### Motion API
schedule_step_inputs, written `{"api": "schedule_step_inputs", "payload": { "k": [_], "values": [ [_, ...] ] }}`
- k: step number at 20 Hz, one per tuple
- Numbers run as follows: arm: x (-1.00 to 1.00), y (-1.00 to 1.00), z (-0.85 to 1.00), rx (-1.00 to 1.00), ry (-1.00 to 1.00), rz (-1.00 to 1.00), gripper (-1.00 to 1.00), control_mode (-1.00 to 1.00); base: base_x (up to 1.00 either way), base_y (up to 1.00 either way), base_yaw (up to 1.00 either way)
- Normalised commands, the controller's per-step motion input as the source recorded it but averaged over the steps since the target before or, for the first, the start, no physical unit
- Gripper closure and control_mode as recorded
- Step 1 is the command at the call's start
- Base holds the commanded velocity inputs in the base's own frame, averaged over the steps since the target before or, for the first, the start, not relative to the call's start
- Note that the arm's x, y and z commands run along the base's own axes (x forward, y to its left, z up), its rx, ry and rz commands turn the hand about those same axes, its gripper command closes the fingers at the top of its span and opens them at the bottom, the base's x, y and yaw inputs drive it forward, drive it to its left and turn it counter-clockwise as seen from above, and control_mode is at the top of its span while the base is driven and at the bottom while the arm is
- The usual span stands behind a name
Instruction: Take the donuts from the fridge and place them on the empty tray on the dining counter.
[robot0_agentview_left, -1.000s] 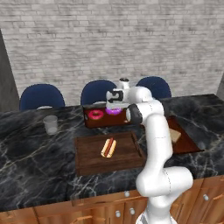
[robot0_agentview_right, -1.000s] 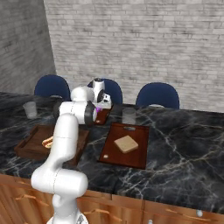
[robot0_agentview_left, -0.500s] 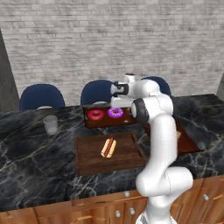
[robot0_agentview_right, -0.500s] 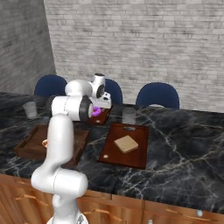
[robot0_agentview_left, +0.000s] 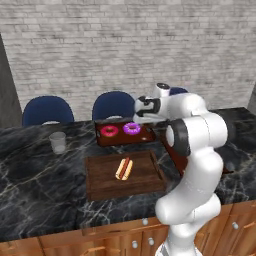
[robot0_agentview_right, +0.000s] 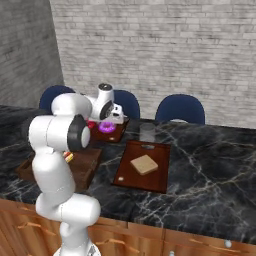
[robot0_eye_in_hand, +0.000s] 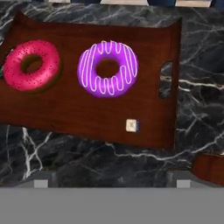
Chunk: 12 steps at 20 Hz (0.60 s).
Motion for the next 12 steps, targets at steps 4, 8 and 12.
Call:
{"api": "schedule_step_inputs", "payload": {
  "k": [4, 8, 12],
  "values": [
    [-1.0, -0.61, 1.0, 0.23, 0.0, 0.0, -1.0, -1.0, 0.0, 0.0, 0.0],
    [-1.0, -0.73, 1.0, 0.35, 0.01, 0.0, -1.0, -1.0, 0.0, 0.0, 0.0],
    [-1.0, -0.31, 1.0, 0.18, -0.01, 0.0, -1.0, -1.0, 0.0, 0.0, 0.0]
  ]
}}
